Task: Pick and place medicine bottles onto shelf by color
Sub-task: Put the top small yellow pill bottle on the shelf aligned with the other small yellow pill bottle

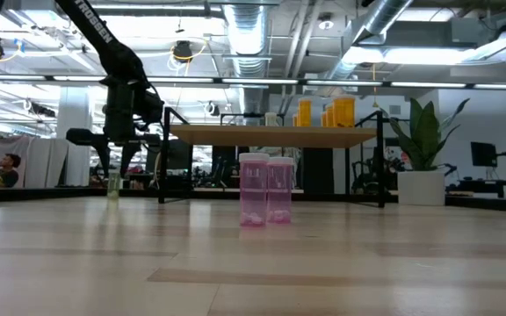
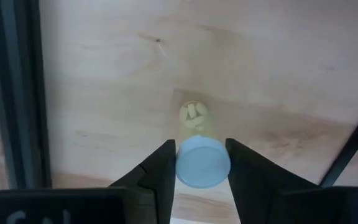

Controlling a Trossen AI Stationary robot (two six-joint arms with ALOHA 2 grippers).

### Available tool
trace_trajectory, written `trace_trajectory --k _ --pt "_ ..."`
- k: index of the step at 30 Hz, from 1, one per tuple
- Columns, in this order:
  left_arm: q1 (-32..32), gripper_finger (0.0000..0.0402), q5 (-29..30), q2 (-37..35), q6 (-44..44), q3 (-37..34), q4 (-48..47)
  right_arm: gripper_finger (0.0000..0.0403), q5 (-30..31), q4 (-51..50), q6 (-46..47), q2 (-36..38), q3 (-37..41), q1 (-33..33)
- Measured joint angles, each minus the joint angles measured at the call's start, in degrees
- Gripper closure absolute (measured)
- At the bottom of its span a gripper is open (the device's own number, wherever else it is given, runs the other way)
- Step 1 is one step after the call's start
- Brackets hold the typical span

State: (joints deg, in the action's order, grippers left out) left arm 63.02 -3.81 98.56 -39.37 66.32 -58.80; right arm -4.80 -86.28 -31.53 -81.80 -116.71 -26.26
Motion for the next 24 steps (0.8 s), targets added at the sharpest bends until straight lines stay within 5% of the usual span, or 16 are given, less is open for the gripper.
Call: trace_trajectory --k 10,24 --pt "0.0 0.0290 0.9 0.0 8.8 9.5 -11.0 0.0338 0.0 0.0 -0.1 0.0 0.0 0.0" --pt "-5.5 0.0291 1.1 -0.2 15.6 43.4 -31.1 0.0338 0.0 0.0 -0.4 0.0 0.0 0.0"
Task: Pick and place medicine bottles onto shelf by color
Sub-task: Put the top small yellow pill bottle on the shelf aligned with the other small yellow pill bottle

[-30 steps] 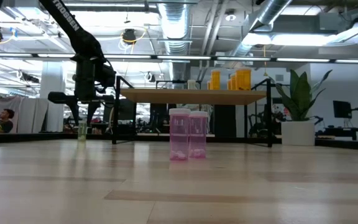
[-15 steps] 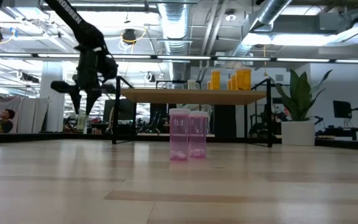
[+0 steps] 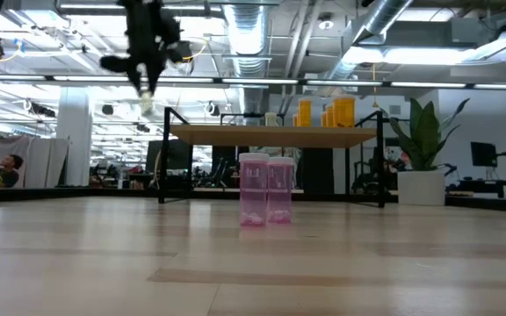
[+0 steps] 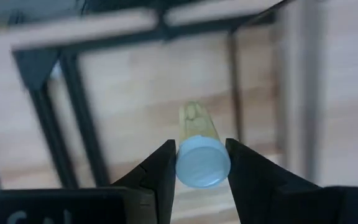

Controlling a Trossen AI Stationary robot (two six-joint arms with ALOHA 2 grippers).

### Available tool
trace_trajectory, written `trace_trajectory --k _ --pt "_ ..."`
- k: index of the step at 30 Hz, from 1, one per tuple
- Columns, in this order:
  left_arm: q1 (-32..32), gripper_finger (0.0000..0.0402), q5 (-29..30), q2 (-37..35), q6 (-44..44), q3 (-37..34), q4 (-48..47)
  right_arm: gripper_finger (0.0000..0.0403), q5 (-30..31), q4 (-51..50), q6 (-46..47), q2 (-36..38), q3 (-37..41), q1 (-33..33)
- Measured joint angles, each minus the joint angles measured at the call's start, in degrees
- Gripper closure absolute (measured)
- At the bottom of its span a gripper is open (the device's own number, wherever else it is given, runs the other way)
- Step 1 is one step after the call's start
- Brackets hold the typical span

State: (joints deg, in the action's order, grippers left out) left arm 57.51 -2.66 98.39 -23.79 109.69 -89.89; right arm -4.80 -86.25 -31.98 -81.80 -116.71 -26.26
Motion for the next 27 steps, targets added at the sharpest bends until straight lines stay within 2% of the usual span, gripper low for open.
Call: trace_trajectory --k 4,9,19,27 --pt "-3.9 0.0291 -3.6 0.0 -1.1 7.8 -0.1 0.0338 0.0 0.0 0.0 0.0 0.0 0.0" --pt "-9.3 0.0291 -4.3 0.0 -3.0 13.0 0.0 0.0338 0.0 0.0 0.0 0.0 0.0 0.0" --pt "-22.5 0.0291 -6.2 3.6 -4.4 13.6 7.6 0.0338 0.0 0.0 1.4 0.0 0.0 0.0" --pt "-30.2 0.0291 -6.6 10.5 0.7 13.6 11.2 0.0338 0.0 0.0 10.2 0.0 0.0 0.1"
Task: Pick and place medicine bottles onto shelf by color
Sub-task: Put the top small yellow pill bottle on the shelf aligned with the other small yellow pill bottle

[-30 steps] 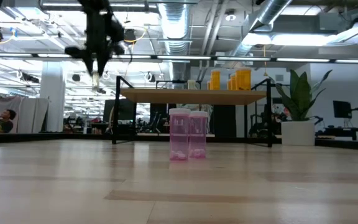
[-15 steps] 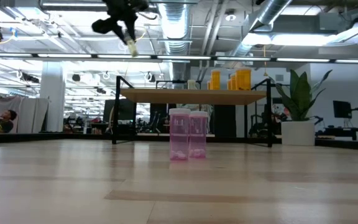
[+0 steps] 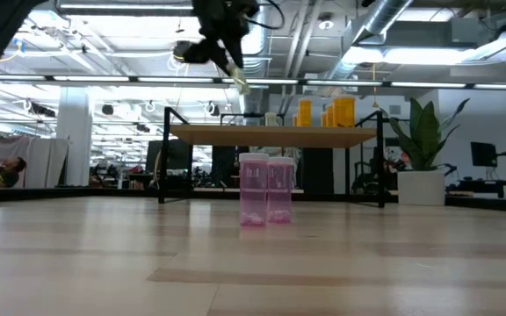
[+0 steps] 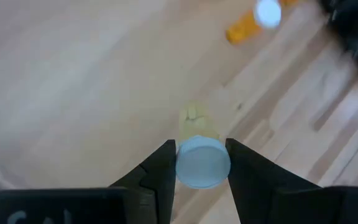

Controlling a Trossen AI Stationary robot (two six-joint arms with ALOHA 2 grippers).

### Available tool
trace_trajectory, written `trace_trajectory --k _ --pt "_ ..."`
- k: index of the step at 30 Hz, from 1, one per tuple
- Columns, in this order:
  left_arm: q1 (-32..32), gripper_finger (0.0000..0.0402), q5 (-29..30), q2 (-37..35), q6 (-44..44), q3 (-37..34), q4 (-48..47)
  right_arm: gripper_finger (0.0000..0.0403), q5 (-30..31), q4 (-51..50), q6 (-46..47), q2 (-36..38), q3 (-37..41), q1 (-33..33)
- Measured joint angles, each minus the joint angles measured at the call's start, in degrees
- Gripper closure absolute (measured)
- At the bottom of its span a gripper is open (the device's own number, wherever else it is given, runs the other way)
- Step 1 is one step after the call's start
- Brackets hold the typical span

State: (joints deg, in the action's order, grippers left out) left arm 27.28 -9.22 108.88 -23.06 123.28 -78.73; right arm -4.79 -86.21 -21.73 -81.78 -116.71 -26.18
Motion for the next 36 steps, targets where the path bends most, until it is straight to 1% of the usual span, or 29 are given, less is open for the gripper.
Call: trace_trajectory --k 4,9,14,18,20,26,29,36 --pt "-0.8 0.0291 0.0 3.1 3.5 0.0 0.3 0.0338 0.0 0.8 3.3 0.0 0.0 0.8" --pt "-0.5 0.0291 0.0 5.8 6.8 0.0 -0.7 0.0338 0.0 3.1 5.2 0.0 0.0 1.8" --pt "0.1 0.0291 2.1 5.7 8.5 0.0 -1.7 0.0338 -0.2 5.1 6.8 0.0 0.0 1.9" --pt "1.7 0.0291 3.3 5.6 9.8 0.0 -5.7 0.0338 -0.5 5.2 6.9 0.0 0.0 1.8" --pt "2.3 0.0291 3.4 5.6 10.2 0.0 -7.6 0.0338 -0.5 5.3 6.9 0.0 0.0 1.8" --pt "2.9 0.0291 3.3 5.6 10.5 0.0 -9.3 0.0338 -0.7 5.7 6.9 0.0 0.0 1.8" --pt "3.0 0.0291 4.2 5.6 11.0 0.0 -11.3 0.0338 -1.1 5.8 6.8 0.0 0.0 1.8" --pt "3.2 0.0291 4.6 5.6 10.6 0.0 -11.3 0.0338 -1.2 5.8 6.4 0.0 0.0 1.8"
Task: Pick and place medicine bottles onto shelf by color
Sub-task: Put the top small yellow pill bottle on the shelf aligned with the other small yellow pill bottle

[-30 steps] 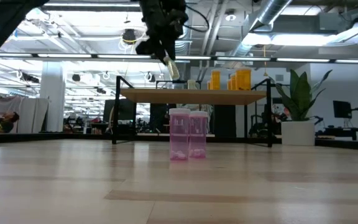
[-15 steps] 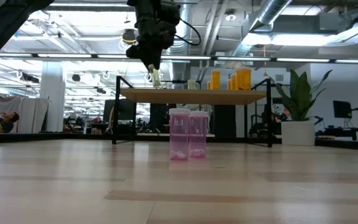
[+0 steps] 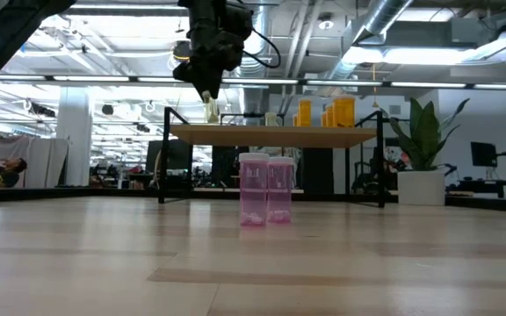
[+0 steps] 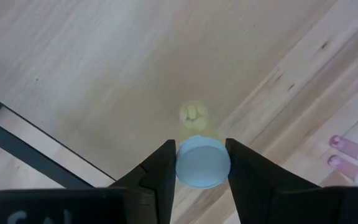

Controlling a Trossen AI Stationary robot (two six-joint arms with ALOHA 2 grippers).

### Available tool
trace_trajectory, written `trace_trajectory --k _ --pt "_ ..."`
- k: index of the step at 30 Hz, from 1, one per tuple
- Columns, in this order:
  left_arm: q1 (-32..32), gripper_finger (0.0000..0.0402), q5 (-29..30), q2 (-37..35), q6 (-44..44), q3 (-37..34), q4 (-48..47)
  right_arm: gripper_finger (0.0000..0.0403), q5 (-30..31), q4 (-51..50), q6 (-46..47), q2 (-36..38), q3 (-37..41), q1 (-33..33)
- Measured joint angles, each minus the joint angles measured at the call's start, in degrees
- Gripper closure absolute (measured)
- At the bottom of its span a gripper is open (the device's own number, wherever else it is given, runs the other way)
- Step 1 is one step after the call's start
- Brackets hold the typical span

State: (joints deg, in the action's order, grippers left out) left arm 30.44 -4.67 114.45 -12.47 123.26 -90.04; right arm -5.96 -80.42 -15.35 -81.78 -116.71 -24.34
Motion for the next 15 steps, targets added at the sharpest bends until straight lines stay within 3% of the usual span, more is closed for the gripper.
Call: trace_trajectory --k 15 --pt "0.3 0.0291 -0.4 0.0 1.3 0.0 0.0 0.0338 0.0 -0.1 -0.7 0.0 0.0 0.0"
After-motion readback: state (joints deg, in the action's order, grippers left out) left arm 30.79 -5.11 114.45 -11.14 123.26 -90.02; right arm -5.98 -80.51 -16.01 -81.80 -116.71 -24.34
